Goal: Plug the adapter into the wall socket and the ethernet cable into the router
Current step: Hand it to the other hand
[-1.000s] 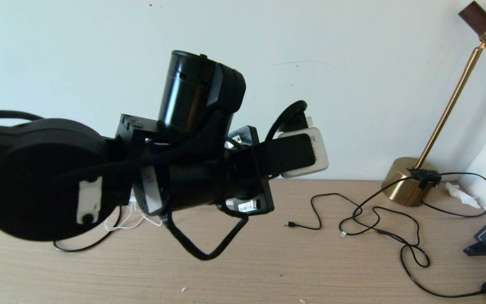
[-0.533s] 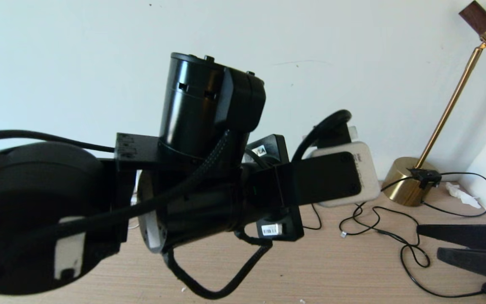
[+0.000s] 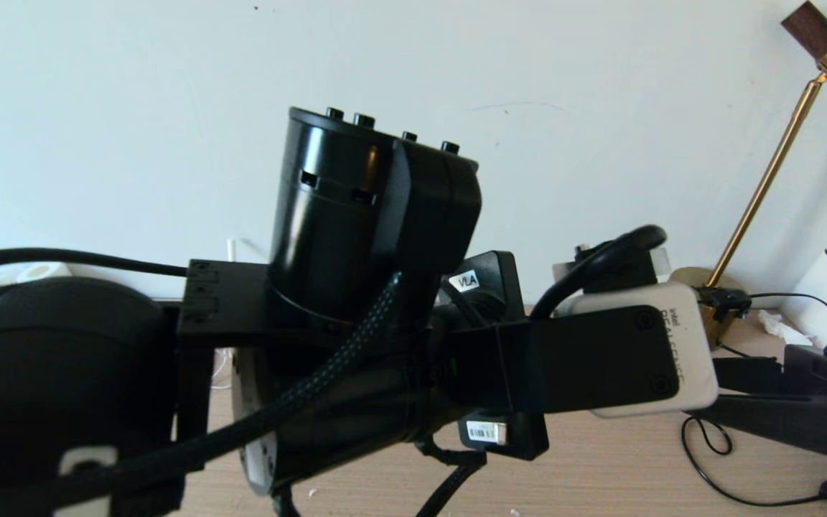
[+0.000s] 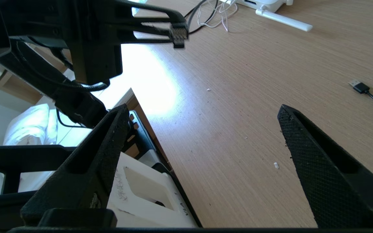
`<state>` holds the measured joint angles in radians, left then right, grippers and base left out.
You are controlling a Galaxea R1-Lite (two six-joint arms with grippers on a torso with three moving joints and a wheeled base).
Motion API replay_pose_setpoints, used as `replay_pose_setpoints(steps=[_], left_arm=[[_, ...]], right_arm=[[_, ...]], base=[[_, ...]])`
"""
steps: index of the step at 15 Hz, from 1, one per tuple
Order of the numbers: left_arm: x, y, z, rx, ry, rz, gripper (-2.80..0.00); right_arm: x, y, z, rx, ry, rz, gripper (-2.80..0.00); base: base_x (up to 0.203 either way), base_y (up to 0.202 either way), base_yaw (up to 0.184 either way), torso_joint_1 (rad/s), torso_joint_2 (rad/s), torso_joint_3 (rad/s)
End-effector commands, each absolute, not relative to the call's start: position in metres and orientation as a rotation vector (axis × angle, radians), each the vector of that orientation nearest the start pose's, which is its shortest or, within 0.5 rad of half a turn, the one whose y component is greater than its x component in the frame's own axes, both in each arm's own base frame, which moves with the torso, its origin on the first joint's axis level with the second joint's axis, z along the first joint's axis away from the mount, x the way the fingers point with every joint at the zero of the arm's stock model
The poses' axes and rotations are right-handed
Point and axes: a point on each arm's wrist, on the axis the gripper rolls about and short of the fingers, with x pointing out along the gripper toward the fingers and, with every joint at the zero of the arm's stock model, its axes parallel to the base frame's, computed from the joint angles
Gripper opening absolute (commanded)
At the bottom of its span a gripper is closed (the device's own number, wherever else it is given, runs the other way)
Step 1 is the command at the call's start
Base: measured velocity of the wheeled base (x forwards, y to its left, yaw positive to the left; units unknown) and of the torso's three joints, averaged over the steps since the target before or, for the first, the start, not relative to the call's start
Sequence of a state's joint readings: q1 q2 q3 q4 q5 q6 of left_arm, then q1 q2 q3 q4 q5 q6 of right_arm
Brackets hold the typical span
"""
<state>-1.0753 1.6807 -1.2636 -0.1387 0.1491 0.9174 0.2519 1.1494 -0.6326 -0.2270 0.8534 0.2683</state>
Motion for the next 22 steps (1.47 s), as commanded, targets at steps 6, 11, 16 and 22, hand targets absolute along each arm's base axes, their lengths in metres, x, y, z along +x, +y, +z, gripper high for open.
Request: replay_pose_setpoints(steps=[6, 11, 16, 22], left_arm=[[0.166, -0.313, 0.251, 1.029, -0.195, -0.997, -2.80], [0.163, -0.326, 0.248, 1.028, -0.208, -1.019, -2.80], [0.157, -0.329, 0.249, 1.026, -0.217, -1.033, -2.80], [0.149, -0.332, 0.248, 1.018, -0.221, -1.055, -2.80]], right_arm=[[0.149, 0.056, 0.226, 0.324, 0.421, 1.040, 0.00], [0.147, 0.055, 0.227, 0.321, 0.412, 1.042, 0.00], [0.147, 0.055, 0.227, 0.320, 0.409, 1.040, 0.00], [0.146, 0.055, 0.228, 0.318, 0.398, 1.023, 0.00]], base=[[0.000, 0.000, 0.000, 0.000, 0.00, 0.000], [0.000, 0.000, 0.000, 0.000, 0.00, 0.000], [0.000, 0.000, 0.000, 0.000, 0.00, 0.000], [0.000, 0.000, 0.000, 0.000, 0.00, 0.000]])
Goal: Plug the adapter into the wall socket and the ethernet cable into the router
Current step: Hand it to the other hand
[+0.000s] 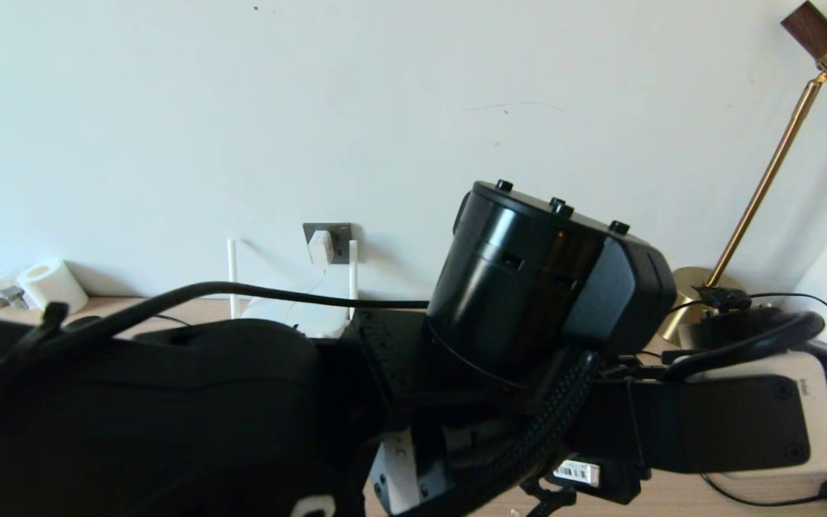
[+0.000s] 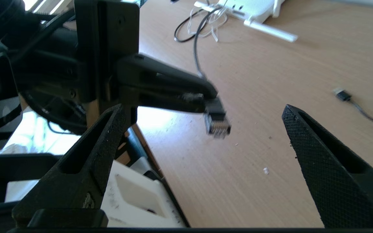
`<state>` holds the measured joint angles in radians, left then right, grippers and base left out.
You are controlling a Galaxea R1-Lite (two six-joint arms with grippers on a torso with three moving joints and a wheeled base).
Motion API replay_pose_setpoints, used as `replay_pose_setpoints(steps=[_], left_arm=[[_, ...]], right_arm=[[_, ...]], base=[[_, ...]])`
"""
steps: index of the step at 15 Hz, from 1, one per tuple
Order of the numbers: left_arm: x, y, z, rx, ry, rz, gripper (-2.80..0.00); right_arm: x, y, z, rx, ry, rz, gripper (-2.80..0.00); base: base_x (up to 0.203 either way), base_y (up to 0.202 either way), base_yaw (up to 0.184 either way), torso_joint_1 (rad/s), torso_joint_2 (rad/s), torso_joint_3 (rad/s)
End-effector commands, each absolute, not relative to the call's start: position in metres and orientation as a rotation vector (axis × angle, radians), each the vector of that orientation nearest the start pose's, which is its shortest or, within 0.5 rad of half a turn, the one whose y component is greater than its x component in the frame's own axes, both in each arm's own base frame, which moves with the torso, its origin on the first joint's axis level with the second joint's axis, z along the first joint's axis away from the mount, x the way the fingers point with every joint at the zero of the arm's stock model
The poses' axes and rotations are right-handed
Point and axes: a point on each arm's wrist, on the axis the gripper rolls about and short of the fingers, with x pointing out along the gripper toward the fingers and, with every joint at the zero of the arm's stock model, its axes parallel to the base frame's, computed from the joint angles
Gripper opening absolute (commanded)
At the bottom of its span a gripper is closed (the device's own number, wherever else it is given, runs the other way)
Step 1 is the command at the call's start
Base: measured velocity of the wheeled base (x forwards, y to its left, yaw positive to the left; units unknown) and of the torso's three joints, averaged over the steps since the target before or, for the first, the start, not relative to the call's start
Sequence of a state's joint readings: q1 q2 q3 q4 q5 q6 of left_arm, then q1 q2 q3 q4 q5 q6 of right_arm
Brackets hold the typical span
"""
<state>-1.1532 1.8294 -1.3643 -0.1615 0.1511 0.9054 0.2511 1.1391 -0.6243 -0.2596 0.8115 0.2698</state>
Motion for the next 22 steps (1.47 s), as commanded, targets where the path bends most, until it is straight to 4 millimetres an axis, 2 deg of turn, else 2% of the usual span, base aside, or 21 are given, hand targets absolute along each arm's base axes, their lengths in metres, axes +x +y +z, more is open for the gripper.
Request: replay_pose_setpoints(steps=[1, 6, 7, 8, 20, 21, 22], left_arm=[[0.149, -0.332, 0.248, 1.018, -0.222, -1.056, -2.80], [0.147, -0.333, 0.248, 1.018, -0.225, -1.061, -2.80], [0.147, -0.333, 0.247, 1.019, -0.223, -1.061, -2.80], [0.147, -0.333, 0.248, 1.019, -0.226, -1.059, -2.80], [0.149, -0.341, 0.242, 1.018, -0.232, -1.055, -2.80], [0.149, -0.340, 0.242, 1.019, -0.230, -1.053, 0.00], [0.149, -0.340, 0.242, 1.018, -0.232, -1.053, 0.00]], right_arm=[[0.147, 0.055, 0.228, 0.315, 0.390, 1.017, 0.00], [0.147, 0.055, 0.228, 0.314, 0.389, 1.013, 0.00], [0.147, 0.055, 0.227, 0.315, 0.391, 1.014, -2.31], [0.147, 0.055, 0.227, 0.316, 0.394, 1.014, -2.80], [0.145, 0.055, 0.217, 0.324, 0.429, 1.012, -2.80], [0.144, 0.055, 0.217, 0.325, 0.430, 1.012, -2.80], [0.144, 0.055, 0.214, 0.327, 0.440, 1.009, -2.80]], base=[[0.000, 0.000, 0.000, 0.000, 0.00, 0.000], [0.000, 0.000, 0.000, 0.000, 0.00, 0.000], [0.000, 0.000, 0.000, 0.000, 0.00, 0.000], [0.000, 0.000, 0.000, 0.000, 0.00, 0.000], [0.000, 0.000, 0.000, 0.000, 0.00, 0.000], [0.000, 0.000, 0.000, 0.000, 0.00, 0.000], [0.000, 0.000, 0.000, 0.000, 0.00, 0.000]])
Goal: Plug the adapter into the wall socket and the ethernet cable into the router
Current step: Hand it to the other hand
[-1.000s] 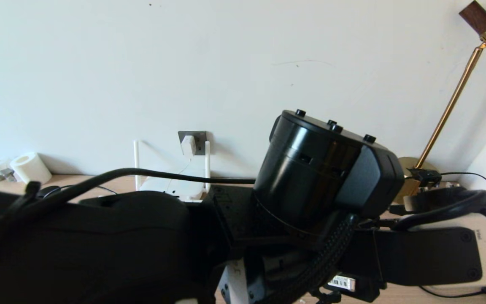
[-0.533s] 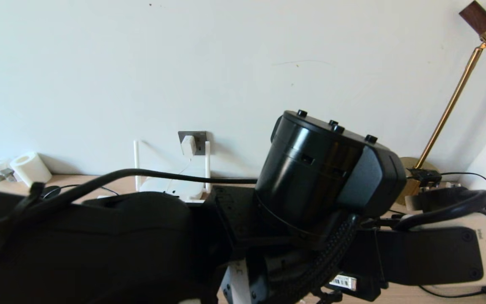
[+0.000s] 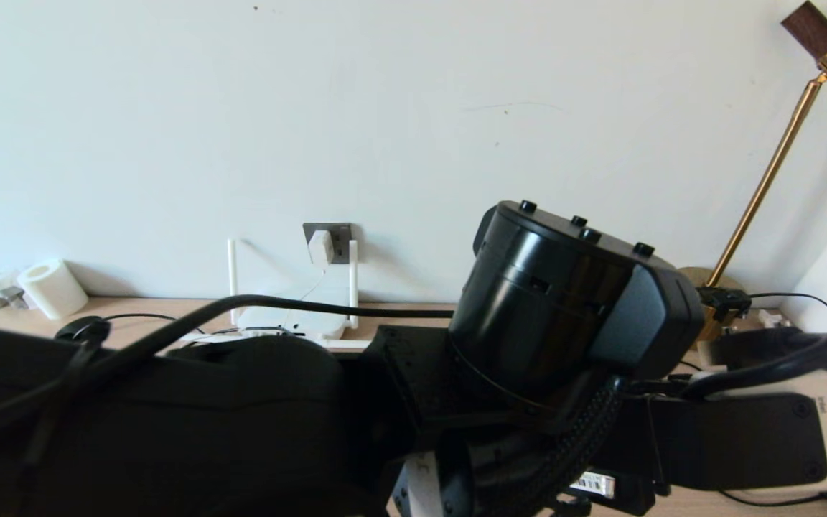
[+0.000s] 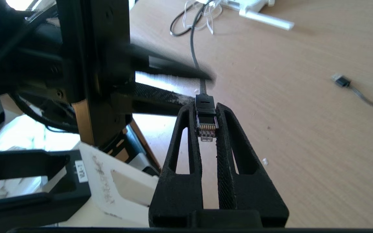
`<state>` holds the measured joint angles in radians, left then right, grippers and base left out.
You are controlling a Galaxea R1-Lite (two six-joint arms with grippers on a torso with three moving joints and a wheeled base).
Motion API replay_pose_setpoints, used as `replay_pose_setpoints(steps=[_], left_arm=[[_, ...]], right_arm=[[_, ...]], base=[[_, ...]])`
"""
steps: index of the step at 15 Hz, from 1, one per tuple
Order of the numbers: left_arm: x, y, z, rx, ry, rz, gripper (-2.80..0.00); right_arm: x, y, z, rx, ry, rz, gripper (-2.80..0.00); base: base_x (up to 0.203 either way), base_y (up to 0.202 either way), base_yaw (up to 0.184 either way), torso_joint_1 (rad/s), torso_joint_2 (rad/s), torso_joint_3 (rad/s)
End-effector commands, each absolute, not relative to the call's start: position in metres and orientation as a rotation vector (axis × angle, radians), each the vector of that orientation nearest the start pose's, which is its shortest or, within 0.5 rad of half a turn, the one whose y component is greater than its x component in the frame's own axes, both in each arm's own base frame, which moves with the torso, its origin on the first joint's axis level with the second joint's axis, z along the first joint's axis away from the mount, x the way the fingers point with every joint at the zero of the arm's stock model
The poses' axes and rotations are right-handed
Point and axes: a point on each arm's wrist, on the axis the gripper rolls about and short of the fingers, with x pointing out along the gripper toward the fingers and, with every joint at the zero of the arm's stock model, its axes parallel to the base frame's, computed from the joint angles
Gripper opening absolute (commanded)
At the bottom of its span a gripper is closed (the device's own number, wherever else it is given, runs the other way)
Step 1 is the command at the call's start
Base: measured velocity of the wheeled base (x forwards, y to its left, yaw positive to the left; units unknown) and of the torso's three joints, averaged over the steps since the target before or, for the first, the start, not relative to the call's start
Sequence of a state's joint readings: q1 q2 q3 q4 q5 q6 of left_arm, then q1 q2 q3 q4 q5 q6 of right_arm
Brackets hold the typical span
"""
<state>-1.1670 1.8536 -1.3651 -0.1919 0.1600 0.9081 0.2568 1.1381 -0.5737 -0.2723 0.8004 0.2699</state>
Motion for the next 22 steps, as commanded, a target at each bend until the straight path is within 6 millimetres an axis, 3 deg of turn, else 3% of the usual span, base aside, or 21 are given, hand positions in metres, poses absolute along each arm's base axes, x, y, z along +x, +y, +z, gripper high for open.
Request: replay_pose_setpoints(steps=[1, 6, 8, 11, 17, 22], left_arm=[[0.149, -0.340, 0.243, 1.017, -0.237, -1.050, 0.00], [0.142, -0.323, 0.252, 0.993, -0.300, -1.018, 0.00], [0.136, -0.308, 0.259, 1.027, -0.330, -0.997, 0.00], [0.133, -0.284, 0.258, 1.075, -0.335, -0.980, 0.00], [0.145, -0.290, 0.255, 1.059, -0.390, -0.956, 0.00], [0.160, -0.283, 0.263, 1.038, -0.465, -0.949, 0.00]], right_arm=[[0.144, 0.054, 0.212, 0.329, 0.447, 1.007, -2.80], [0.126, 0.045, 0.192, 0.363, 0.487, 0.963, -2.80], [0.114, 0.041, 0.201, 0.518, 0.512, 0.924, -2.80], [0.106, 0.039, 0.232, 0.804, 0.550, 0.895, -2.80], [0.158, 0.053, 0.252, 1.117, 0.777, 0.825, -2.80], [0.204, 0.067, 0.256, 1.231, 0.988, 0.882, -2.80]], base=[[0.000, 0.000, 0.000, 0.000, 0.00, 0.000], [0.000, 0.000, 0.000, 0.000, 0.00, 0.000], [0.000, 0.000, 0.000, 0.000, 0.00, 0.000], [0.000, 0.000, 0.000, 0.000, 0.00, 0.000], [0.000, 0.000, 0.000, 0.000, 0.00, 0.000], [0.000, 0.000, 0.000, 0.000, 0.00, 0.000]])
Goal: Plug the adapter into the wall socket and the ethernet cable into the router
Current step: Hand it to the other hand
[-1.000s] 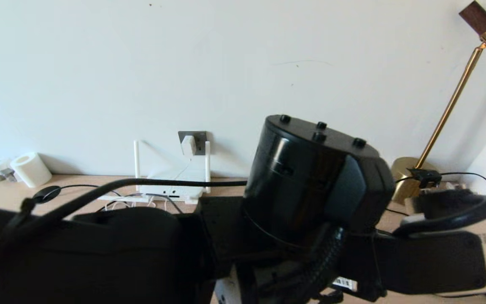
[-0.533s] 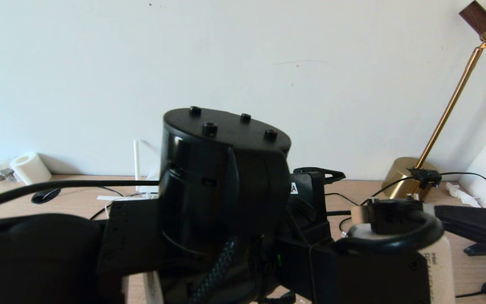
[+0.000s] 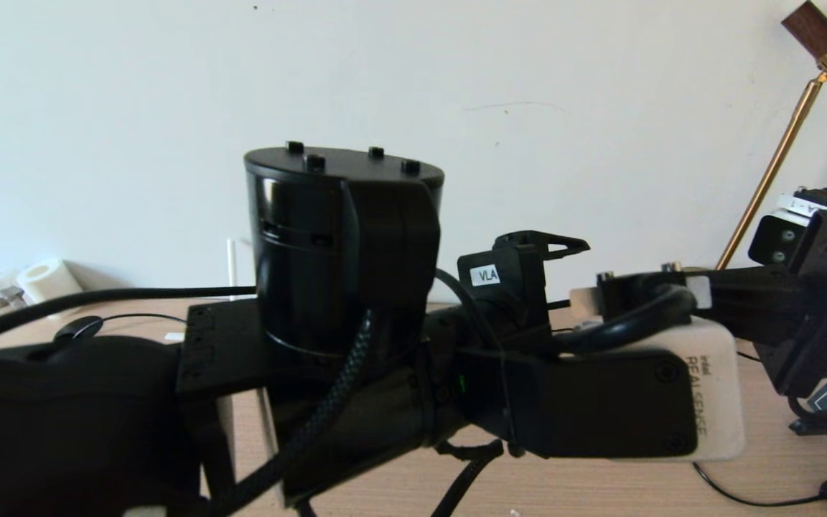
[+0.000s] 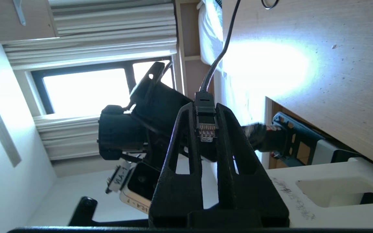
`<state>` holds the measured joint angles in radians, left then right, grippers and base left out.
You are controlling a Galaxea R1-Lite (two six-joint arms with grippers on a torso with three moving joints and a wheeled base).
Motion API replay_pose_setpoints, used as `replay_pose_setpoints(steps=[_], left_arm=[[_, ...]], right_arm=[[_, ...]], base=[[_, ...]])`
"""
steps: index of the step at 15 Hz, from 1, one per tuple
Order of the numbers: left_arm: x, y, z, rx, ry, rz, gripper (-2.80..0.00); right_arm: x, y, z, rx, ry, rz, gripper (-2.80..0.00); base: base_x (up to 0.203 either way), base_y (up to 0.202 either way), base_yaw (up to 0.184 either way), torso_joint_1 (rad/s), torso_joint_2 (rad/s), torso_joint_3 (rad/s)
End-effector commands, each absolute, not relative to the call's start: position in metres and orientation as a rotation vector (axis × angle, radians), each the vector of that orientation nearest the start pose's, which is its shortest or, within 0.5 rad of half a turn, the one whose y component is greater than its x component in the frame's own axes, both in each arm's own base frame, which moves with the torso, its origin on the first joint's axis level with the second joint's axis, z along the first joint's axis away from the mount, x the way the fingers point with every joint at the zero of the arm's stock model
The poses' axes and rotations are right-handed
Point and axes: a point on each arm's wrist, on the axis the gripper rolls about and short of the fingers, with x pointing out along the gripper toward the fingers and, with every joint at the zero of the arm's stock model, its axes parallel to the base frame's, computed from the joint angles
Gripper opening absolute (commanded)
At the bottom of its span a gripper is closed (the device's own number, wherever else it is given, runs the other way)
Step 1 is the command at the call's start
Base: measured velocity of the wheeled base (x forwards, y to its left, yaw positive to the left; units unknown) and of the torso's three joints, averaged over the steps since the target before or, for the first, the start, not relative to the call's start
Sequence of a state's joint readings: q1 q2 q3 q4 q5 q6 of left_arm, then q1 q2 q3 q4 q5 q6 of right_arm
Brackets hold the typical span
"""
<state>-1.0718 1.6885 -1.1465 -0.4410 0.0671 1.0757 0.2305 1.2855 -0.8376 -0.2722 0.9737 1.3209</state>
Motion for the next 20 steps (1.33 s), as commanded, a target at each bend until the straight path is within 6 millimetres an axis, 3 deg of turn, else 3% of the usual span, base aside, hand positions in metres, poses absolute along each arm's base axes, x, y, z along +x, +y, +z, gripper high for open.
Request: replay_pose_setpoints(steps=[1, 7, 20], left_arm=[[0.162, -0.281, 0.264, 1.031, -0.474, -0.947, 0.00], [0.177, -0.274, 0.264, 1.002, -0.526, -0.968, 0.00], [0.191, -0.265, 0.259, 0.998, -0.531, -0.945, 0.00]], right_arm=[[0.210, 0.072, 0.255, 1.233, 1.012, 0.886, -2.80], [0.241, 0.092, 0.259, 1.291, 1.107, 0.888, -2.80], [0.235, 0.092, 0.267, 1.301, 1.137, 0.925, -2.80]], base=[[0.000, 0.000, 0.000, 0.000, 0.00, 0.000], [0.000, 0.000, 0.000, 0.000, 0.00, 0.000], [0.000, 0.000, 0.000, 0.000, 0.00, 0.000]])
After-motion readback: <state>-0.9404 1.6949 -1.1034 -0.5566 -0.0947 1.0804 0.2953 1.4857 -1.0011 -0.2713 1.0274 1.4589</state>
